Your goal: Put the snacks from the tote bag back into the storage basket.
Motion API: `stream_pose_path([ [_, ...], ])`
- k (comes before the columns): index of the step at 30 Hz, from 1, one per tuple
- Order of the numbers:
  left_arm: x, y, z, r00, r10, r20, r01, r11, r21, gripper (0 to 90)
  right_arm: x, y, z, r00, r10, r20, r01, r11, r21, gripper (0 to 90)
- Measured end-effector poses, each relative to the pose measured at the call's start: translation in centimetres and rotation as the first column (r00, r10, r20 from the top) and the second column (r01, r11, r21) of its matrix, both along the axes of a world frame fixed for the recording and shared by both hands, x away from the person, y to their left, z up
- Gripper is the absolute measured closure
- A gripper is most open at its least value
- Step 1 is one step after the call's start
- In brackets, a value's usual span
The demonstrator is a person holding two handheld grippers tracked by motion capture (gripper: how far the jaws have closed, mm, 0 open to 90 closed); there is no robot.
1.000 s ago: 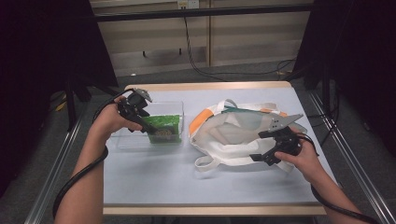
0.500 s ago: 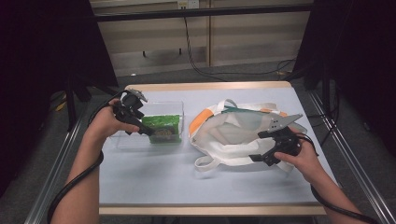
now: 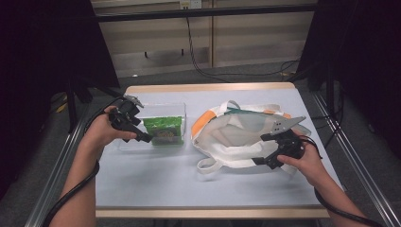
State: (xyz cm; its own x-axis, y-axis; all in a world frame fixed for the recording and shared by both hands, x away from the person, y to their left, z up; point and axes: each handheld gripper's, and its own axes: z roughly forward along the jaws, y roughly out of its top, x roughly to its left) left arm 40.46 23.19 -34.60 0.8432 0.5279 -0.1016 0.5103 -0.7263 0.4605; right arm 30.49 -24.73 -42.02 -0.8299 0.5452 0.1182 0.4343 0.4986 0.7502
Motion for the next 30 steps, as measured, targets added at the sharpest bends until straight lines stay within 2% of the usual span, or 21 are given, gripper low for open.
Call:
stream_pose_path([
  [1,-0.2,0.0,-0.1,0.9998,0.019,0.002,-0.019,0.9996,-0.021,8.0,0.0,0.0,0.0,1.0,0.001,0.001,-0.001,1.0,0.003,0.9],
  [2,-0.2,0.1,0.0,1.0,0.002,-0.002,-0.002,0.9999,-0.012,8.0,0.0,0.0,0.0,1.0,0.002,0.002,-0.002,1.0,0.008,0.9],
  [3,-0.4,0.1,-0.1,0.9999,0.012,0.003,-0.012,0.9996,-0.025,8.0,0.0,0.1,0.0,1.0,0.004,0.002,-0.004,1.0,0.009,0.9],
  [4,-0.3,0.3,0.0,0.9998,-0.019,0.007,0.019,0.9998,0.001,8.0,0.0,0.1,0.0,1.0,0.002,0.001,-0.002,1.0,0.008,0.9],
  [5,-0.6,0.2,-0.1,0.9999,0.014,0.003,-0.014,0.9996,-0.025,8.0,0.0,0.1,0.0,1.0,0.002,0.001,-0.002,1.0,0.008,0.9],
  [6,-0.6,0.3,0.0,1.0,-0.007,0.005,0.007,0.9999,-0.015,8.0,0.0,0.1,0.0,1.0,0.005,0.003,-0.005,0.9999,0.011,0.9],
  [8,-0.8,0.5,-0.1,0.9999,-0.012,0.009,0.012,0.9999,-0.01,8.0,-0.1,0.1,0.0,1.0,0.004,0.005,-0.004,0.9999,0.011,1.0],
  [9,-1.0,0.5,-0.2,1.0,0.002,0.006,-0.002,0.9996,-0.029,8.0,-0.1,0.0,0.0,1.0,0.004,0.004,-0.004,0.9999,0.013,1.0],
  [12,-1.3,0.8,-0.2,0.9998,-0.01,0.016,0.01,0.9996,-0.025,8.0,-0.2,0.0,0.0,1.0,0.007,0.003,-0.007,0.9998,0.017,1.2],
  [17,-1.9,1.1,-0.4,0.9997,0.001,0.025,0.0,0.9988,-0.049,8.0,-0.3,0.0,0.0,1.0,0.007,0.001,-0.007,0.9997,0.024,1.2],
  [22,-2.6,1.1,-1.0,0.9997,0.005,0.022,-0.004,0.998,-0.064,8.0,-0.5,0.2,0.0,0.9997,0.022,0.007,-0.022,0.9994,0.027,1.4],
  [23,-2.6,1.3,-1.0,0.9996,-0.008,0.027,0.01,0.9985,-0.053,8.0,-0.5,0.2,0.0,0.9997,0.024,0.007,-0.024,0.9993,0.028,1.3],
  [25,-3.1,1.3,-1.1,0.9996,0.002,0.029,0.0,0.9986,-0.053,8.0,-0.6,0.3,0.0,0.9995,0.031,0.011,-0.031,0.999,0.031,1.3],
  [30,-4.0,1.4,-1.9,0.9997,-0.002,0.025,0.004,0.9972,-0.075,8.0,-0.7,0.3,0.0,0.9995,0.031,0.008,-0.031,0.999,0.031,1.4],
])
